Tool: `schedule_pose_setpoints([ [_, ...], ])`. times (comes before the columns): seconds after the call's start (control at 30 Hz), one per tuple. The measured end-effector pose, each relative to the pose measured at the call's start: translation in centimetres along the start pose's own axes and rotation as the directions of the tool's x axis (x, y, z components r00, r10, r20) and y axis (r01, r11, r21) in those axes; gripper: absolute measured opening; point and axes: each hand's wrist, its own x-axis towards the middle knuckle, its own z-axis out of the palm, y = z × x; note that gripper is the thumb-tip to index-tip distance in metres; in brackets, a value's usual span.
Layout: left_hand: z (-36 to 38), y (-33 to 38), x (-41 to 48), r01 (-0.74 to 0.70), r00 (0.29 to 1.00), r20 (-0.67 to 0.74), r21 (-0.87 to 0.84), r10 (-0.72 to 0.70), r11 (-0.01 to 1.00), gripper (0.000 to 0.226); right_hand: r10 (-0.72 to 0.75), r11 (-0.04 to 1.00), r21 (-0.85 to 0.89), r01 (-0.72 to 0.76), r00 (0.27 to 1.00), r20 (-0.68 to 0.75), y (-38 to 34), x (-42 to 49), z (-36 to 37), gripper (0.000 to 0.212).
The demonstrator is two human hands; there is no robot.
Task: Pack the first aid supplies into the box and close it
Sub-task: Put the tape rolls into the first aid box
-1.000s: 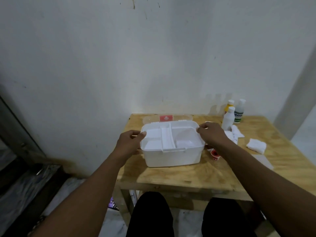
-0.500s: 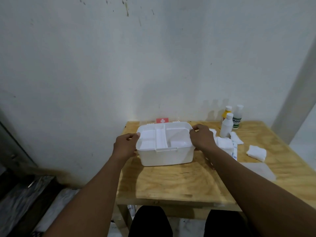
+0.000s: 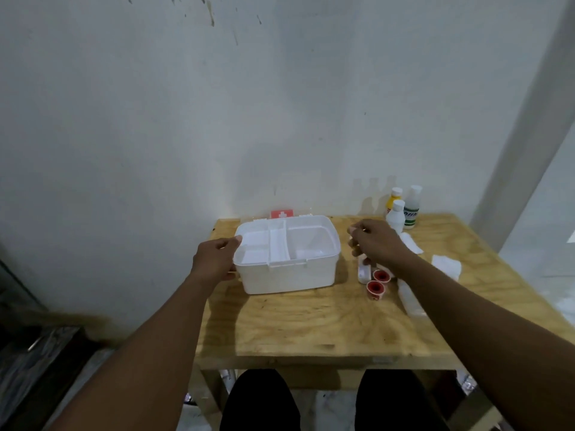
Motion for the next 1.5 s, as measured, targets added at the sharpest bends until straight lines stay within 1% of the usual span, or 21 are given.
schedule_pose_setpoints([
  [0.07, 0.1, 0.0, -0.1, 0.002, 1.000, 0.001, -0.016, -0.002, 1.000, 0.035, -0.030, 0.990, -0.135, 0.034, 0.999, 0.028, 0.7, -0.9, -3.2, 0.019],
  [0.13, 0.2, 0.2, -0.3, 0.002, 1.000, 0.013, -0.019, -0.002, 1.000, 0.034, -0.008, 0.954, -0.298, 0.038, 0.995, 0.101, 1.5, -1.9, -6.1, 0.017],
  [0.2, 0.4, 0.4, -0.7, 0.008, 1.000, 0.029, -0.017, -0.007, 1.000, 0.032, 0.046, 0.873, -0.485, 0.050, 0.982, 0.185, 2.3, -2.8, -8.3, 0.020],
  [0.27, 0.6, 0.4, -1.1, 0.008, 0.999, 0.044, -0.015, -0.007, 1.000, 0.027, 0.116, 0.803, -0.594, 0.052, 0.964, 0.241, 3.1, -3.7, -9.4, 0.029],
  [0.37, 0.8, 0.5, -1.8, 0.002, 0.999, 0.055, -0.009, -0.001, 1.000, 0.025, 0.194, 0.751, -0.658, 0.053, 0.935, 0.297, 3.7, -4.8, -9.9, 0.048],
  [0.47, 1.0, 0.6, -2.5, 0.001, 0.999, 0.053, 0.001, -0.001, 1.000, 0.024, 0.253, 0.648, -0.757, 0.082, 0.914, 0.316, 4.2, -5.6, -9.8, 0.066],
  [0.63, 1.0, 0.7, -3.0, -0.003, 0.999, 0.051, 0.009, 0.002, 1.000, 0.025, 0.230, 0.529, -0.843, 0.097, 0.940, 0.252, 5.7, -5.5, -9.0, 0.077],
  [0.77, 0.9, 0.8, -3.1, -0.005, 0.999, 0.047, 0.015, 0.004, 1.000, 0.024, 0.250, 0.484, -0.870, 0.093, 0.938, 0.240, 5.6, -5.3, -9.1, 0.076],
  [0.87, 0.9, 0.9, -3.1, -0.007, 0.999, 0.045, 0.023, 0.006, 1.000, 0.025, 0.251, 0.513, -0.854, 0.082, 0.938, 0.240, 3.0, -5.1, -10.0, 0.075],
  [0.93, 0.9, 0.9, -3.1, -0.011, 0.999, 0.048, 0.026, 0.010, 1.000, 0.026, 0.184, 0.537, -0.836, 0.115, 0.951, 0.249, 0.1, -4.8, -10.7, 0.077],
  [0.97, 1.0, 0.9, -3.1, -0.012, 0.999, 0.048, 0.028, 0.011, 1.000, 0.027, 0.142, 0.569, -0.812, 0.134, 0.956, 0.257, -1.6, -4.8, -11.0, 0.078],
  [1.0, 1.1, 0.9, -3.1, -0.014, 0.999, 0.045, 0.030, 0.012, 0.999, 0.027, 0.102, 0.633, -0.761, 0.140, 0.960, 0.261, -3.2, -4.7, -11.1, 0.078],
  [1.07, 1.1, 0.9, -3.1, -0.017, 0.999, 0.042, 0.026, 0.016, 1.000, 0.024, 0.010, 0.814, -0.562, 0.144, 0.965, 0.262, -6.0, -4.6, -10.6, 0.070],
  [1.1, 1.1, 0.8, -3.1, -0.017, 0.999, 0.042, 0.021, 0.016, 1.000, 0.023, -0.045, 0.888, -0.433, 0.153, 0.967, 0.251, -7.1, -4.5, -9.9, 0.066],
  [1.13, 1.0, 0.8, -3.1, -0.016, 0.999, 0.043, 0.020, 0.015, 1.000, 0.024, -0.099, 0.933, -0.317, 0.170, 0.969, 0.228, -8.1, -4.4, -8.9, 0.064],
  [1.2, 1.1, 0.6, -3.1, -0.013, 0.999, 0.038, 0.021, 0.012, 1.000, 0.030, -0.160, 0.972, -0.148, 0.185, 0.973, 0.167, -9.4, -3.9, -6.3, 0.063],
  [1.27, 1.2, 0.6, -3.1, -0.010, 1.000, 0.022, 0.022, 0.010, 1.000, 0.035, -0.156, 0.984, -0.068, 0.166, 0.979, 0.132, -9.8, -3.0, -3.3, 0.047],
  [1.3, 1.2, 0.6, -3.0, -0.011, 1.000, 0.015, 0.024, 0.011, 1.000, 0.037, -0.132, 0.989, -0.052, 0.140, 0.983, 0.131, -9.8, -2.7, -1.9, 0.038],
  [1.37, 1.3, 0.7, -3.0, -0.014, 1.000, 0.010, 0.031, 0.013, 0.999, 0.038, -0.055, 0.993, -0.101, 0.069, 0.989, 0.136, -9.4, -1.8, 0.6, 0.038],
  [1.43, 1.3, 0.8, -2.9, -0.016, 1.000, 0.007, 0.042, 0.016, 0.999, 0.038, -0.005, 0.962, -0.271, 0.037, 0.993, 0.120, -9.0, -1.3, 2.4, 0.043],
  [1.5, 1.2, 0.8, -2.8, -0.016, 1.000, 0.003, 0.053, 0.016, 0.998, 0.039, -0.001, 0.910, -0.412, 0.042, 0.995, 0.098, -8.9, -1.3, 3.8, 0.038],
])
